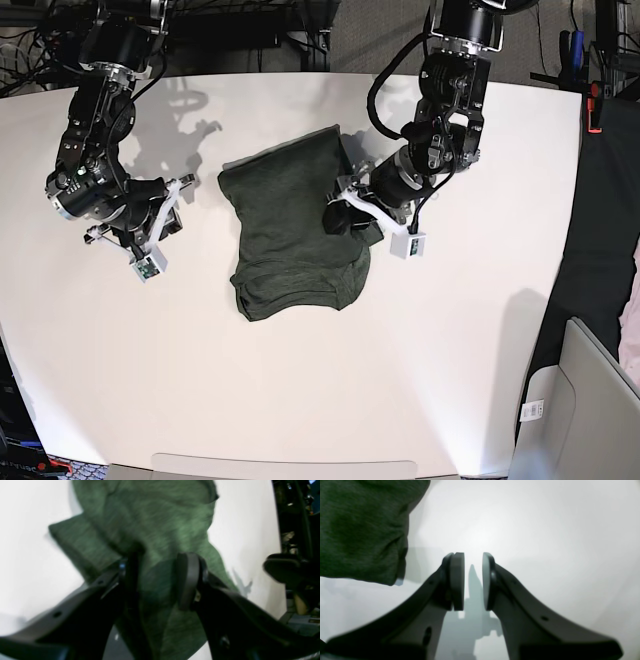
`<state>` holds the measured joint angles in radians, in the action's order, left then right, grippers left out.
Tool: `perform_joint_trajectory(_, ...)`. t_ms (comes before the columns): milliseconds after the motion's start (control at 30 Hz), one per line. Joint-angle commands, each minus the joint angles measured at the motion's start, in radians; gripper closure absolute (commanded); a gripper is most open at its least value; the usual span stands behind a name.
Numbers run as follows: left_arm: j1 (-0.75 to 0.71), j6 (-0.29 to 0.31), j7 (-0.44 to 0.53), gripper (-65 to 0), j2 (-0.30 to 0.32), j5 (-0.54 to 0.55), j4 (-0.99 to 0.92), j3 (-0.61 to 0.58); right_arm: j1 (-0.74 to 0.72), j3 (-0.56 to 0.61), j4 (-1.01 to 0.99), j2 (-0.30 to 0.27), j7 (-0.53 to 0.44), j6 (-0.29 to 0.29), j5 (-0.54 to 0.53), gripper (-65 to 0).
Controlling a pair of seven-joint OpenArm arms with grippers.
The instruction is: Fold the T-shirt properly
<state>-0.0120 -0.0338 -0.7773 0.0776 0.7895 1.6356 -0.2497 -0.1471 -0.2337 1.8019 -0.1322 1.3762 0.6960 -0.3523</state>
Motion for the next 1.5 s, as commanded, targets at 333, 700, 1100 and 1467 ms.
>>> perform_joint_trajectory(333, 0.036, 0.01, 0.023, -3.7, -0.005, 0.012, -0.084, -0.026, -0.019, -0.003, 0.02, -0.008, -0.016, 0.002, -0.012, -10.8)
perform_joint_trajectory(700, 0.011, 0.09, 0.017, -1.8, 0.001, 0.057, 0.05, 0.036, -0.019, -0.003, 0.02, -0.008, -0.016, 0.002, -0.012, -10.8)
perform_joint_trajectory(1100, -0.108, 0.088, 0.014, -1.8, 0.003, 0.057, 0.26, 0.069, -0.022, -0.003, 0.017, -0.008, -0.016, 0.002, -0.011, -10.8)
perform_joint_trajectory(1467, -0.065, 0.053, 0.019, -7.1, 0.001, 0.055, 0.128, 0.071, -0.022, -0.003, 0.017, -0.007, -0.016, 0.002, -0.011, -10.8)
